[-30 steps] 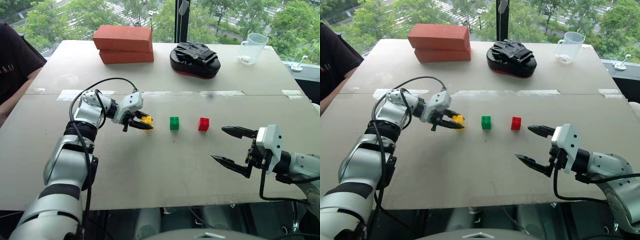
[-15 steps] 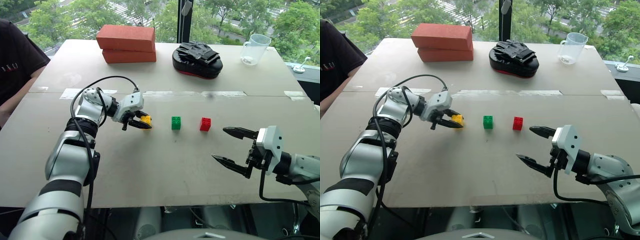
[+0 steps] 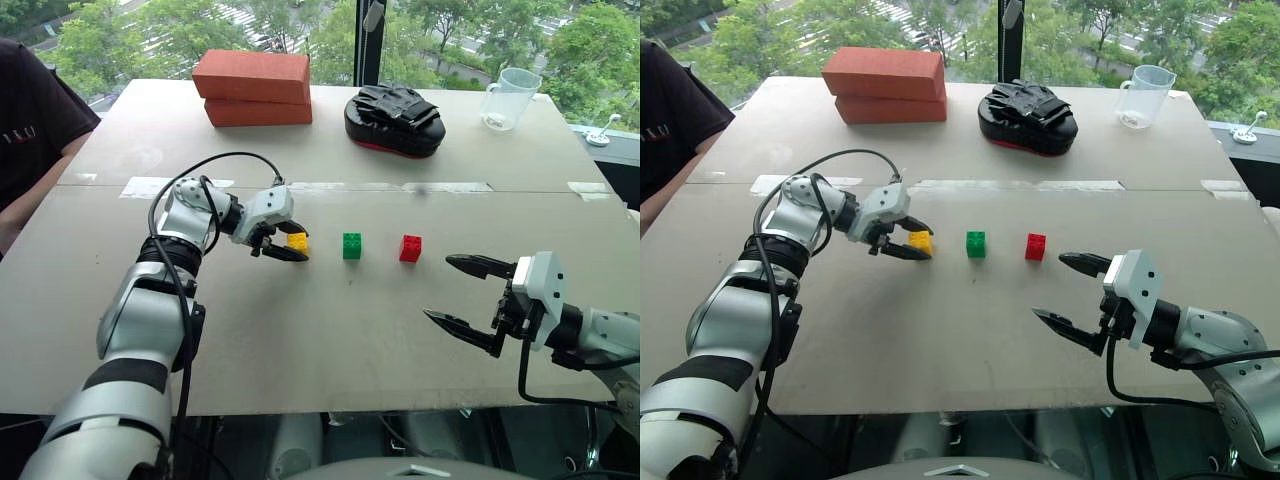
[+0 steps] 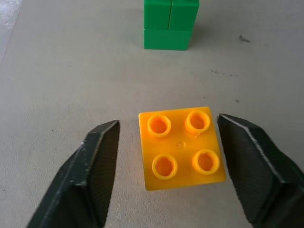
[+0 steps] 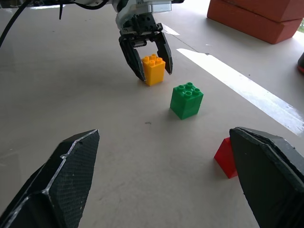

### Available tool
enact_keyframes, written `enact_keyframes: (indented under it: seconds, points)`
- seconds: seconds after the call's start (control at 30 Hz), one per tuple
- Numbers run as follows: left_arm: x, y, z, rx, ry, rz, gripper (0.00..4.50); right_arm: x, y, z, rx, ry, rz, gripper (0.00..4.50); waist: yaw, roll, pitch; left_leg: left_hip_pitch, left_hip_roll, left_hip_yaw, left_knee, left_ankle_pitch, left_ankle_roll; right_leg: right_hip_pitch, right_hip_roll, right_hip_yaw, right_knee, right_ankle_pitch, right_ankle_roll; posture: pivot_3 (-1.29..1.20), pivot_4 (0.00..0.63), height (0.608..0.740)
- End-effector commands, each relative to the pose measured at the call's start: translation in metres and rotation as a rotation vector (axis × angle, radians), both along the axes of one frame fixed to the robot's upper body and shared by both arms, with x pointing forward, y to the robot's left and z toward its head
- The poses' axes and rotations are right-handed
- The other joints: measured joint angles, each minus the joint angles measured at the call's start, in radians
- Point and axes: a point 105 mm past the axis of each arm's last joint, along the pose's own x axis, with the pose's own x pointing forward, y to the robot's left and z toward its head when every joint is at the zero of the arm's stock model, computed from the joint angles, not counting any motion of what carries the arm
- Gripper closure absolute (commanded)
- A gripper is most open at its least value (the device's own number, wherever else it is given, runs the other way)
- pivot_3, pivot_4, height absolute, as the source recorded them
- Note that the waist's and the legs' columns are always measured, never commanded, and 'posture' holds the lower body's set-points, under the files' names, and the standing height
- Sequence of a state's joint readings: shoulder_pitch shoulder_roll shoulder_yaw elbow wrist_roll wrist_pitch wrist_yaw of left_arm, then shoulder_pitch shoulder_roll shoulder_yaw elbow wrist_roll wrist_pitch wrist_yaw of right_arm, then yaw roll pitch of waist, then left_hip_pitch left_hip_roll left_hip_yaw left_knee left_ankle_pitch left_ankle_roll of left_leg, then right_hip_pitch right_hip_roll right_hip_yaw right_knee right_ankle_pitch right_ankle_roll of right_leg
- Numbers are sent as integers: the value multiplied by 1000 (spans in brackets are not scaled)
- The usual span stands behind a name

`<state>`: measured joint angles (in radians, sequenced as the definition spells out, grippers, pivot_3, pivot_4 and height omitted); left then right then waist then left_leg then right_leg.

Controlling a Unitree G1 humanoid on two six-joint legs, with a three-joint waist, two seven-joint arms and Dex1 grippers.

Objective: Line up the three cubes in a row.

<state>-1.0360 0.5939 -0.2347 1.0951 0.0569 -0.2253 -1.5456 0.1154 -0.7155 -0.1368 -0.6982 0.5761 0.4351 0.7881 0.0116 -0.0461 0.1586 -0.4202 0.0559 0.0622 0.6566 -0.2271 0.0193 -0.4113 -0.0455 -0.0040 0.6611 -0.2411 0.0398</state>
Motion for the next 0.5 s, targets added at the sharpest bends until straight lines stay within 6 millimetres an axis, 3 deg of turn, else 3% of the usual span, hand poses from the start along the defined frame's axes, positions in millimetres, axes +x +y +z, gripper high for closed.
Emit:
enact_keyframes:
  seconds: [0.03,0.13,0.27,0.4,0.5]
  points:
    - [5,-2,18,-38,-52,2,57,-3,-3,11,-13,-48,-7,0,0,0,0,0,0,0,0,0,0,0,0,0,0,0,0,0,150,740]
    - [5,0,38,-164,-84,23,57,-4,-6,11,-18,-46,-14,0,0,0,0,0,0,0,0,0,0,0,0,0,0,0,0,0,150,740]
    - [-1,16,66,-310,-138,106,57,-1,-13,10,-20,-44,-44,0,-11,0,0,0,1,0,0,0,0,0,0,0,0,0,0,0,150,740]
    - [-28,28,94,-544,-198,240,57,10,-25,9,13,-33,-108,0,-25,1,0,1,2,-4,0,0,0,0,-1,1,1,0,0,0,150,740]
    - [-56,33,91,-627,-222,359,57,13,-37,2,7,-15,-134,0,-27,1,0,2,3,-3,0,0,0,1,-2,2,1,0,0,0,150,740]
